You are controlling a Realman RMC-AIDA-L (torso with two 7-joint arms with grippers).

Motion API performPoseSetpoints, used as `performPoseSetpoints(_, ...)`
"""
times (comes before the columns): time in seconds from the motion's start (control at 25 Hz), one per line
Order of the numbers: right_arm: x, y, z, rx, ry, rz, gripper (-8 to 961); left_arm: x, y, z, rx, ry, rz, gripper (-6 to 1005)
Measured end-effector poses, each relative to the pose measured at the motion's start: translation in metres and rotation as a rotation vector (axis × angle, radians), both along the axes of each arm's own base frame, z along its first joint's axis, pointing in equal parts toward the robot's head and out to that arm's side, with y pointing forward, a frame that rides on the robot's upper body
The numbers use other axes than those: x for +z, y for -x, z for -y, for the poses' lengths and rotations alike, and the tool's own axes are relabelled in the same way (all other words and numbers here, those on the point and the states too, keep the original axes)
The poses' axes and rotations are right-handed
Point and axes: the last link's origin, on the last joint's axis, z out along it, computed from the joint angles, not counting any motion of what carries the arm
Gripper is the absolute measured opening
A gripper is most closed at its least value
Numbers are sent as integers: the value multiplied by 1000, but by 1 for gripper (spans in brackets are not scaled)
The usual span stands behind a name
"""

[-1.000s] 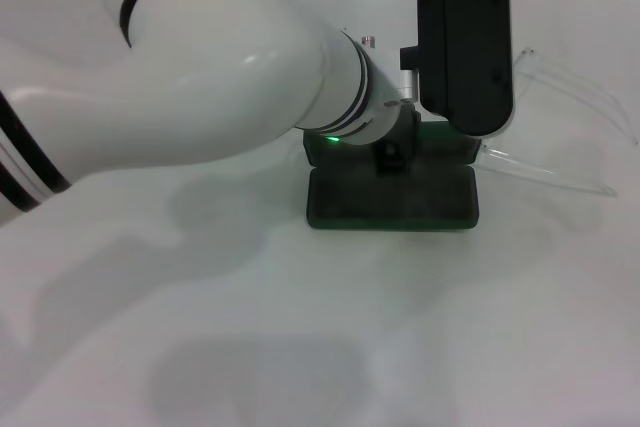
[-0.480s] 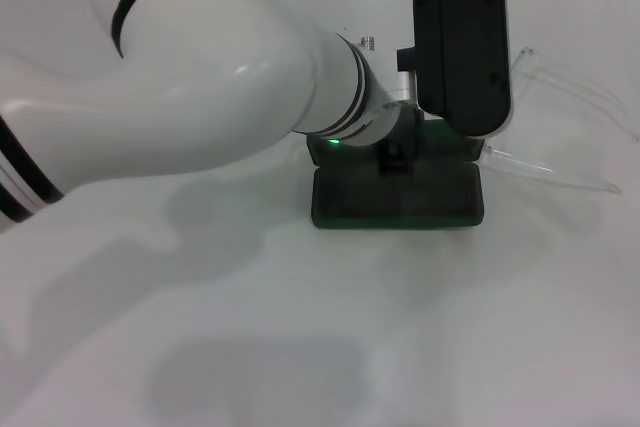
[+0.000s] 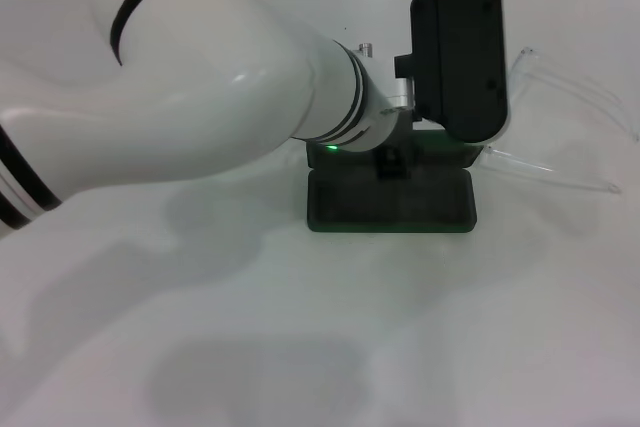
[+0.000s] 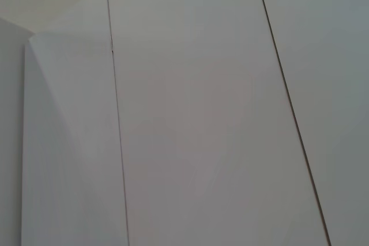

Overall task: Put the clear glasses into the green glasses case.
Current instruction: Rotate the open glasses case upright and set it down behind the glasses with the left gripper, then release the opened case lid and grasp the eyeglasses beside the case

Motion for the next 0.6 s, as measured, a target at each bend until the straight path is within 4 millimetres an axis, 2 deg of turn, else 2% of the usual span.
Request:
performPoseSetpoints(0.12,0,0,0,-1,0,0,820,0,-3,1,-6,0,8,334)
performPoseSetpoints(0.32,0,0,0,-1,6,3,818,2,-7,3,-12,4,13,353)
performPoseSetpoints(0.6,-5,-1,-6,-2,133,68,815,17,-26,26,-4,26,89,375)
